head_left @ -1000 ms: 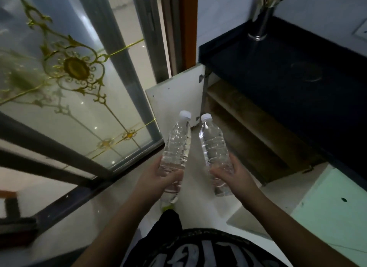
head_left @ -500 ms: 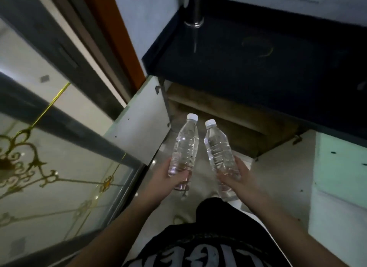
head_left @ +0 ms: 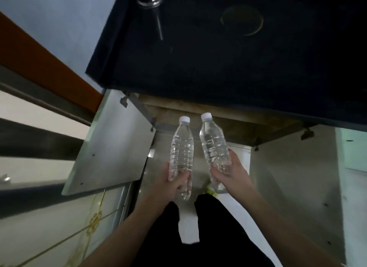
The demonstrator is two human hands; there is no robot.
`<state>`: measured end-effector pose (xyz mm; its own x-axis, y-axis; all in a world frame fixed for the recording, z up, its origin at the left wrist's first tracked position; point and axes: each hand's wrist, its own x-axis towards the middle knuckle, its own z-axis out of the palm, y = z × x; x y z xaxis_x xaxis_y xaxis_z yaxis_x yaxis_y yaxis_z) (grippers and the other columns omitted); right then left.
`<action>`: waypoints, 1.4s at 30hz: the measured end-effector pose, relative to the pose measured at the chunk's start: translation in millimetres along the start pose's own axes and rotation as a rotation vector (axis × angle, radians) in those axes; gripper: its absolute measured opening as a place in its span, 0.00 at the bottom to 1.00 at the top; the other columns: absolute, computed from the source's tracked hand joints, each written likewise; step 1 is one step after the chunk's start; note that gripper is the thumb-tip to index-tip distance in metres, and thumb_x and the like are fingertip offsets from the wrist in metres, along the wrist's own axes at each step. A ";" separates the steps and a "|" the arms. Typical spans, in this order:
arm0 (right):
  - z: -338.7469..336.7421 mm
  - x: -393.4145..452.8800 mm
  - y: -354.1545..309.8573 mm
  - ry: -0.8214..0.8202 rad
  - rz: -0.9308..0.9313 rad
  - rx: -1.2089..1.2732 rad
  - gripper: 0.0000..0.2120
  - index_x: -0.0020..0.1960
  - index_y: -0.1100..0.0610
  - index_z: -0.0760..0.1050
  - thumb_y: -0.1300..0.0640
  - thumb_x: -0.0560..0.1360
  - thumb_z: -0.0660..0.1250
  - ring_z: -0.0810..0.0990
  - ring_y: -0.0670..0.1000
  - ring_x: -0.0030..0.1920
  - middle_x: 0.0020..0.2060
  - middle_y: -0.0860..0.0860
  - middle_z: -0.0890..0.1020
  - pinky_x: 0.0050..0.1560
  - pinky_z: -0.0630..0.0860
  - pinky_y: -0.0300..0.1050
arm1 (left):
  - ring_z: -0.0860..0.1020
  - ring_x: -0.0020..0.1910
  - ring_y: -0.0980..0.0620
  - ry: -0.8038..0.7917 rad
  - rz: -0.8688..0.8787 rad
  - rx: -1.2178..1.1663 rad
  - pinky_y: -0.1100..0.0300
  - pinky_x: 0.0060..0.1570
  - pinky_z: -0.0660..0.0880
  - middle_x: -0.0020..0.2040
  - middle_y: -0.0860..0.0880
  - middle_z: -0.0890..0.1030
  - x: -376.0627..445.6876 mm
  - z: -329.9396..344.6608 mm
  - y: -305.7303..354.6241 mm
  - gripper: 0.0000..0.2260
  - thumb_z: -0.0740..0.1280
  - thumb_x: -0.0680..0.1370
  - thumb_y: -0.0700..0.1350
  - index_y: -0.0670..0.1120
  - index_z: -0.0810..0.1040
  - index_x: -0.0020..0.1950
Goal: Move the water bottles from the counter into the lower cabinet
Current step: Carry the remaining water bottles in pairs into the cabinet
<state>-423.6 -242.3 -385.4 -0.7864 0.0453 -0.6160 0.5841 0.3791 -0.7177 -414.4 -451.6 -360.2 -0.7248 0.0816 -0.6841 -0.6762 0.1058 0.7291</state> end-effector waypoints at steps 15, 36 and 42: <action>101.1 193.3 63.9 0.361 0.135 0.102 0.38 0.68 0.42 0.63 0.46 0.63 0.78 0.81 0.54 0.53 0.53 0.45 0.80 0.51 0.81 0.59 | 0.80 0.47 0.61 -0.001 0.073 0.195 0.54 0.51 0.79 0.48 0.63 0.81 248.0 -33.9 -52.9 0.14 0.72 0.72 0.57 0.67 0.72 0.54; 97.2 340.4 78.1 0.498 -0.132 0.076 0.37 0.68 0.43 0.66 0.35 0.62 0.70 0.77 0.54 0.59 0.62 0.51 0.75 0.57 0.79 0.58 | 0.80 0.56 0.56 -0.015 0.235 0.119 0.52 0.57 0.78 0.59 0.55 0.81 400.1 8.6 -61.1 0.30 0.78 0.69 0.49 0.53 0.70 0.69; 86.2 337.4 64.5 0.363 -0.193 0.207 0.34 0.73 0.40 0.59 0.43 0.70 0.68 0.77 0.50 0.61 0.65 0.49 0.74 0.58 0.77 0.51 | 0.76 0.53 0.72 -0.137 0.314 0.322 0.78 0.43 0.73 0.63 0.60 0.75 405.1 -19.5 -68.2 0.50 0.80 0.67 0.42 0.58 0.53 0.79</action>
<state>-633.9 -282.2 -667.5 -0.8828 0.3269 -0.3372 0.4185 0.2216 -0.8808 -664.5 -445.1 -686.6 -0.8494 0.2862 -0.4434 -0.3357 0.3551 0.8725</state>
